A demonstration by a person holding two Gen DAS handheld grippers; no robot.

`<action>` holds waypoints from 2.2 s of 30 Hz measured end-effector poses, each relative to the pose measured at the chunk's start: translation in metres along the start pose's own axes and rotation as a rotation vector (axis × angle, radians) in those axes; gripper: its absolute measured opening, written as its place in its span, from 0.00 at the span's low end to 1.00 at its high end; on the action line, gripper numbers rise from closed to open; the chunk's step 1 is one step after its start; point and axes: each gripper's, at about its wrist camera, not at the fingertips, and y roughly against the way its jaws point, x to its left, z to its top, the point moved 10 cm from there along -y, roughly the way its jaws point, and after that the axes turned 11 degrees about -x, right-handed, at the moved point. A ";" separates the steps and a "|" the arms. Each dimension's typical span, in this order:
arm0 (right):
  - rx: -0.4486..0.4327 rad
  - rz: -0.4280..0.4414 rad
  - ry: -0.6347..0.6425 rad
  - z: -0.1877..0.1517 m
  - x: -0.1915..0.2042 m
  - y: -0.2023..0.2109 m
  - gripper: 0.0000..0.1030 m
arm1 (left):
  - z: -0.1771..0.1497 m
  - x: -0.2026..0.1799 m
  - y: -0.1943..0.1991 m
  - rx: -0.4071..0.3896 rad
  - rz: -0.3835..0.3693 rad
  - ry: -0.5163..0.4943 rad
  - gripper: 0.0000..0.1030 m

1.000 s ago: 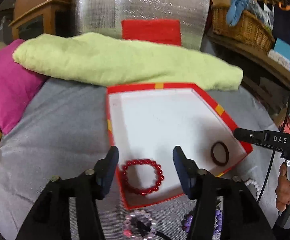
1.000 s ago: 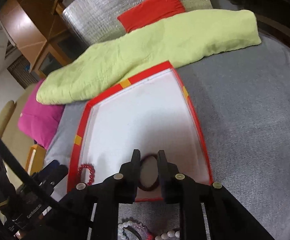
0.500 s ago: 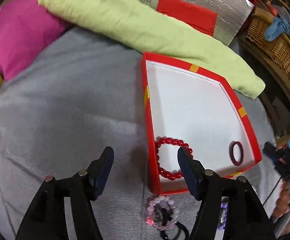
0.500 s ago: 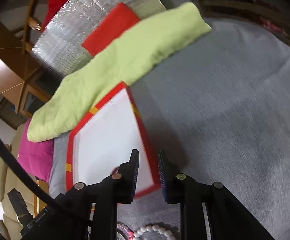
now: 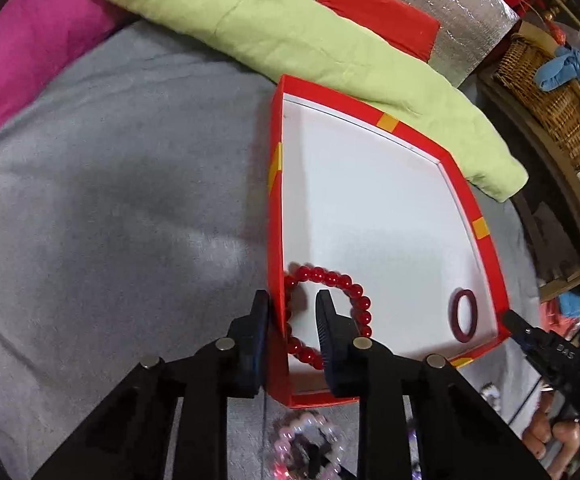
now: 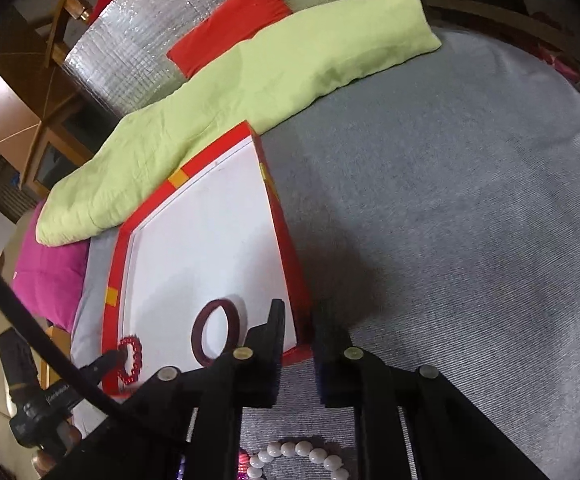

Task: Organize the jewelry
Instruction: 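Carry both bracelets into the red box and open both tools to release, then move the right tool to the white bead bracelet while the left tool reaches the pink-clear bracelet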

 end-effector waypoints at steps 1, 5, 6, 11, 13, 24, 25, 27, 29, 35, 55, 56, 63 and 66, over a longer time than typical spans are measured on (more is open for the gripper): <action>-0.002 0.002 0.006 -0.001 0.002 0.000 0.13 | 0.001 0.000 -0.001 -0.004 0.011 -0.007 0.24; -0.007 0.005 0.019 -0.001 0.006 -0.002 0.14 | 0.007 0.003 -0.002 -0.014 0.024 -0.006 0.24; -0.003 0.010 0.021 -0.002 0.007 -0.002 0.13 | 0.007 0.003 -0.003 -0.013 0.025 -0.006 0.24; 0.000 0.007 0.004 0.002 0.005 -0.002 0.14 | 0.003 0.001 0.000 0.002 0.012 -0.005 0.24; 0.002 -0.002 -0.008 0.004 0.000 0.003 0.17 | 0.001 0.003 0.003 0.003 0.017 0.006 0.24; 0.013 0.024 0.018 0.001 -0.015 0.041 0.18 | -0.014 0.017 0.056 -0.072 0.076 -0.076 0.26; 0.019 0.029 0.023 -0.001 -0.017 0.043 0.17 | -0.018 0.016 0.063 -0.079 0.079 -0.102 0.26; 0.026 0.043 0.038 -0.006 -0.019 0.052 0.18 | -0.024 0.012 0.073 -0.090 0.072 -0.128 0.26; 0.028 0.048 0.054 -0.011 -0.023 0.060 0.18 | -0.032 0.009 0.083 -0.101 0.055 -0.145 0.27; 0.063 0.061 0.081 -0.031 -0.036 0.074 0.18 | -0.051 -0.013 0.106 -0.141 0.015 -0.251 0.45; 0.074 0.185 0.202 -0.056 -0.017 0.093 0.22 | -0.071 -0.047 0.097 -0.140 0.056 -0.453 0.57; 0.077 0.209 0.203 -0.057 -0.011 0.094 0.22 | -0.070 -0.043 0.097 -0.137 0.060 -0.433 0.57; 0.135 0.268 0.262 -0.078 0.031 0.086 0.22 | -0.078 -0.036 0.092 -0.097 0.060 -0.425 0.57; 0.175 0.324 0.251 -0.088 0.044 0.085 0.22 | -0.080 -0.035 0.091 -0.083 0.053 -0.425 0.56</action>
